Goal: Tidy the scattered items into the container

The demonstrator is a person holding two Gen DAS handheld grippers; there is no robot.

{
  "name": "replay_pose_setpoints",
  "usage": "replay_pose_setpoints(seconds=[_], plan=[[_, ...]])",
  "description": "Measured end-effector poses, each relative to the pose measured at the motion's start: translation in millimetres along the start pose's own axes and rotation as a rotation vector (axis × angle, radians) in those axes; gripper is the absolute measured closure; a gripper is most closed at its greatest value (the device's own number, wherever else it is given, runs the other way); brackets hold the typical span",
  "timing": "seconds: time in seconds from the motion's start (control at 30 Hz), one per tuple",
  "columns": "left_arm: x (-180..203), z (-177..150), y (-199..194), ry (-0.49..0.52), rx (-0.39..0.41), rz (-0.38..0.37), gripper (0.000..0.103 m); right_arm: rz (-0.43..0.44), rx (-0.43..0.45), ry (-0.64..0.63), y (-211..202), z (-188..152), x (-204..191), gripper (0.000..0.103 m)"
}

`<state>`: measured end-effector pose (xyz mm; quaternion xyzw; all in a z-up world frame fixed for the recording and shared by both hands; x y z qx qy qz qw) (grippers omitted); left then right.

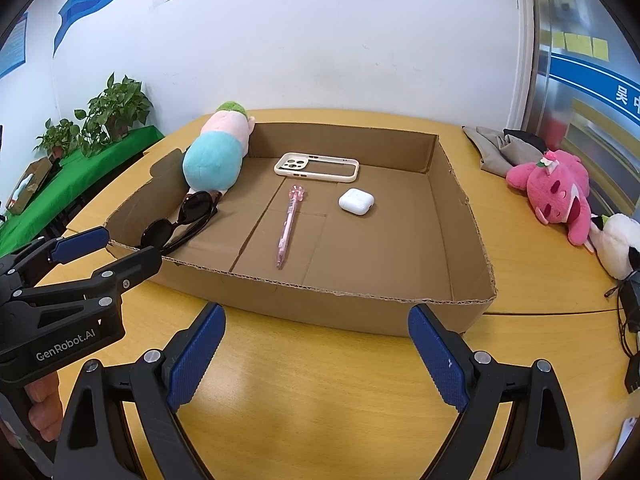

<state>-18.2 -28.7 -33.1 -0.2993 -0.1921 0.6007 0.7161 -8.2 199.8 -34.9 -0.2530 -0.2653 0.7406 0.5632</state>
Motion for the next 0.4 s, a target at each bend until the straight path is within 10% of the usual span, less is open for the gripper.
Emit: replay_pose_setpoints(seconds=[0.4], plan=[[0.4, -4.1, 0.3, 0.014, 0.000, 0.039, 0.030, 0.008, -0.020, -0.003, 6.4, -4.5, -4.4, 0.008]])
Point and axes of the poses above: each gripper's, at about its wrist camera, not at the fingertips, and y roughly the way its jaws point, x to its right, z to its top, the point moved 5 cm from there along y, roughly the way its jaws point, and after that the axes turned 5 degrees about y, right-handed, at the moved point
